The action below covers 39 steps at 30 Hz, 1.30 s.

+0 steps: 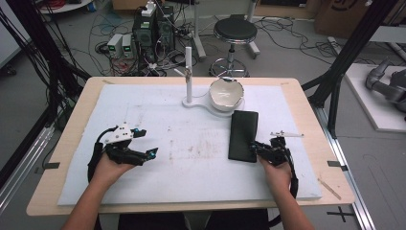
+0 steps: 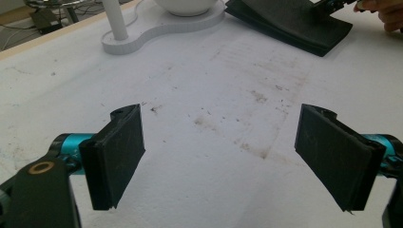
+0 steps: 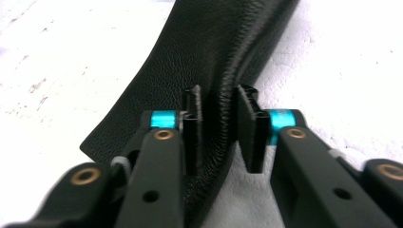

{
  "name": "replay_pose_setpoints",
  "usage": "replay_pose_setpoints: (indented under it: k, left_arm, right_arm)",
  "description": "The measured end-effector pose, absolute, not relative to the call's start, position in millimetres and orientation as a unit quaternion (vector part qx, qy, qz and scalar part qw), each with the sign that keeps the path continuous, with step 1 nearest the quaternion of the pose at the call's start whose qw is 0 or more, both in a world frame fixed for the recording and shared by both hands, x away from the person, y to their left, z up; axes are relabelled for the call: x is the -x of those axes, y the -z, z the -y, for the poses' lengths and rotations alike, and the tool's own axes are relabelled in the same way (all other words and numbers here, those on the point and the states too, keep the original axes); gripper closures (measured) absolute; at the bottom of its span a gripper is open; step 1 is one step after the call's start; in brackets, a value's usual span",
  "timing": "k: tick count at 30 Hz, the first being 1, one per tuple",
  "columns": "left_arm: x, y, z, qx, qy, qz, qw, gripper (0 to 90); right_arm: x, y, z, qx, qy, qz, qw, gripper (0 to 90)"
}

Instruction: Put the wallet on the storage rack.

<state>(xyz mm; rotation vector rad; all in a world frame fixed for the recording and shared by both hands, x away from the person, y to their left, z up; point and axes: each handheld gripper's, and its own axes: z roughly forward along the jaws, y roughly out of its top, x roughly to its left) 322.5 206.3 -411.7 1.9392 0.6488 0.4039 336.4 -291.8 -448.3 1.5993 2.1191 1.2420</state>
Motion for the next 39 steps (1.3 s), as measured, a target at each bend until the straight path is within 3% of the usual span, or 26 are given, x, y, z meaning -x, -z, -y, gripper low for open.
replay_pose_setpoints:
  k: [9, 14, 24, 29, 39]
  left_arm:
    - [-323, 411, -211, -0.801, -0.17, -0.274, 0.505, 16.8]
    - [-323, 411, -213, -0.8, -0.171, -0.273, 0.506, 16.8]
    - [-323, 410, -213, -0.797, -0.169, -0.271, 0.513, 16.8]
    - [-323, 410, -212, -0.797, -0.17, -0.271, 0.513, 16.8]
    - [-321, 406, -212, -0.784, -0.159, -0.268, 0.536, 16.8]
  right_arm:
    - [-337, 441, 300, -0.525, -0.459, -0.711, 0.089, 83.1]
    - [-330, 424, 298, -0.494, -0.458, -0.728, 0.128, 83.9]
    - [-321, 404, 294, -0.443, -0.475, -0.745, 0.154, 84.5]
    - [-313, 387, 287, -0.406, -0.464, -0.762, 0.2, 84.7]
    - [-301, 368, 265, -0.337, -0.464, -0.788, 0.222, 84.8]
